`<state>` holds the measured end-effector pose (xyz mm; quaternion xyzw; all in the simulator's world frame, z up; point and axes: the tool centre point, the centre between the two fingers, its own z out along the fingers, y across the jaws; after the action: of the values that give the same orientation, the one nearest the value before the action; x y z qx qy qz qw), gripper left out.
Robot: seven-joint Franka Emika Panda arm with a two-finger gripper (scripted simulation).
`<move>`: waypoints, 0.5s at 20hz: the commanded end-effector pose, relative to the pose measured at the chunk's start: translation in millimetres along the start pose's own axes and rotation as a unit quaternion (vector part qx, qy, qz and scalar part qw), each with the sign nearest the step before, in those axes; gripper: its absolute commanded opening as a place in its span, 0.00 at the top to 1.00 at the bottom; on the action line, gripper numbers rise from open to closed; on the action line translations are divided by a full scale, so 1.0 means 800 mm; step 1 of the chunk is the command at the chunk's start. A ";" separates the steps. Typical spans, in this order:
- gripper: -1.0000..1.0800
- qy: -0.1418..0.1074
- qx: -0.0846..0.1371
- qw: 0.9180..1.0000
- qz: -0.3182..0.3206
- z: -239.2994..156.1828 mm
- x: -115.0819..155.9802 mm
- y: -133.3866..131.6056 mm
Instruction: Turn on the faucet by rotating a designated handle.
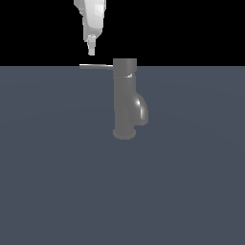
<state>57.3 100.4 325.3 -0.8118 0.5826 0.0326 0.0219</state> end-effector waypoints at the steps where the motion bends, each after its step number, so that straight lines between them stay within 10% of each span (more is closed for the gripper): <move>1: 1.00 0.010 0.000 1.000 0.026 0.014 -0.003 -0.014; 10: 1.00 0.034 0.004 0.996 0.079 0.045 -0.010 -0.043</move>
<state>83.5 120.2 292.7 -0.7684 0.6400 0.0078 0.0036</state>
